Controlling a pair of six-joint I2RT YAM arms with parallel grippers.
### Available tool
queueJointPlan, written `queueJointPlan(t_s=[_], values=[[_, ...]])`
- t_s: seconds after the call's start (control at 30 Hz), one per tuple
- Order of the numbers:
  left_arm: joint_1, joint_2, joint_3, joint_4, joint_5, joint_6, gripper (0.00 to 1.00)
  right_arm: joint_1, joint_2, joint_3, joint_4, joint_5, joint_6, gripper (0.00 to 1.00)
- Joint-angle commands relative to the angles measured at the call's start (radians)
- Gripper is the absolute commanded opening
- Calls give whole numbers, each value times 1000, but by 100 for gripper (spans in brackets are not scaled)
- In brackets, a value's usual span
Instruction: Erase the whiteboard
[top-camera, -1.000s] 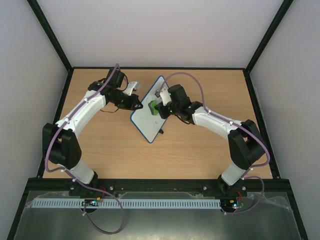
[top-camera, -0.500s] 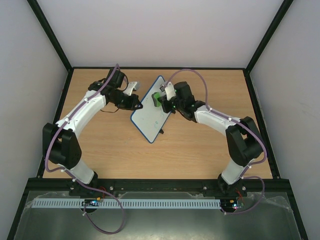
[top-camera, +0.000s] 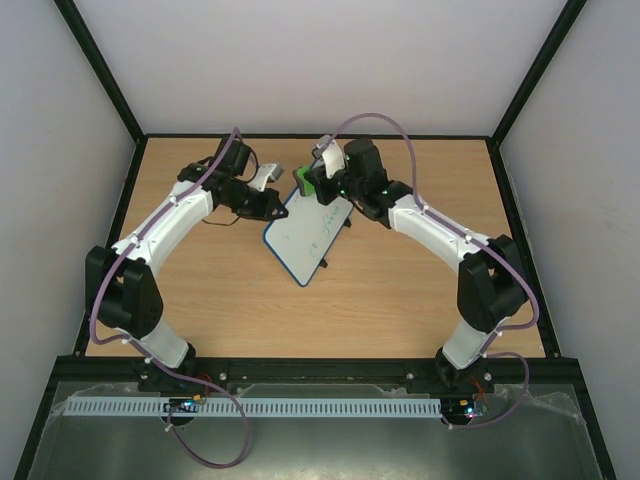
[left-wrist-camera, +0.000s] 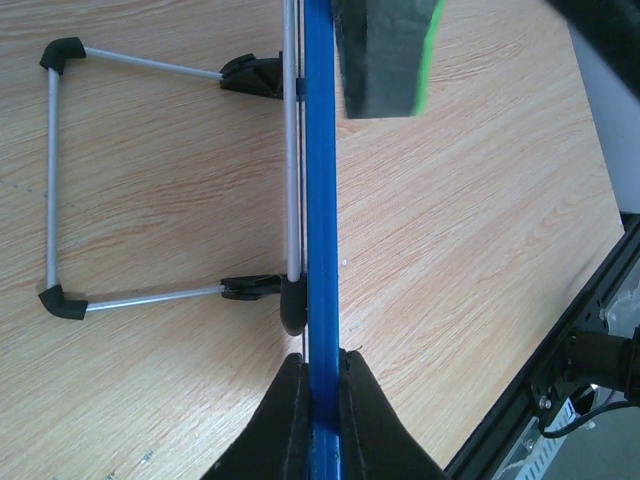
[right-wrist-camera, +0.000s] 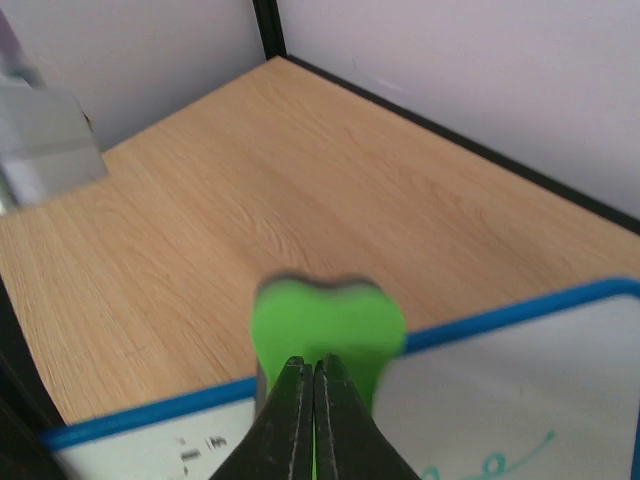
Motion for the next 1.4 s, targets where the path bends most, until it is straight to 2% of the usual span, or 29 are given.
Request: queueJointPlan(t_s=[0.0, 0.2, 0.3, 0.6, 0.83, 0.9, 1.0, 1.07, 1.13, 1.23, 1.37], values=[[-40, 32, -16, -67, 53, -4, 3, 9, 12, -13, 16, 0, -4, 2], [-40, 37, -8, -69, 50, -2, 3, 9, -13, -262, 69, -26, -5, 2], [-40, 38, -11, -66, 50, -2, 3, 9, -24, -334, 90, -39, -2, 2], [-40, 39, -14, -66, 44, -3, 3, 8, -28, -258, 32, -18, -3, 2], [-39, 37, -9, -67, 43, -2, 3, -62, -149, -251, -95, -30, -27, 2], [-37, 37, -12, -65, 43, -2, 3, -85, -181, -256, -150, -32, -37, 8], [-37, 42, -15, -63, 44, -2, 3, -91, -207, -275, -208, -49, -68, 25], [-37, 42, -15, -62, 44, -2, 3, -91, -207, -299, -218, -79, -95, 32], [-37, 39, -15, -62, 44, -2, 3, -91, -190, -317, -207, -96, -123, 38], [-37, 39, -20, -63, 43, -2, 3, -91, -150, -320, -162, -152, -133, 55], [-37, 37, -23, -61, 43, -4, 3, -91, -86, -303, -73, -179, -97, 66]])
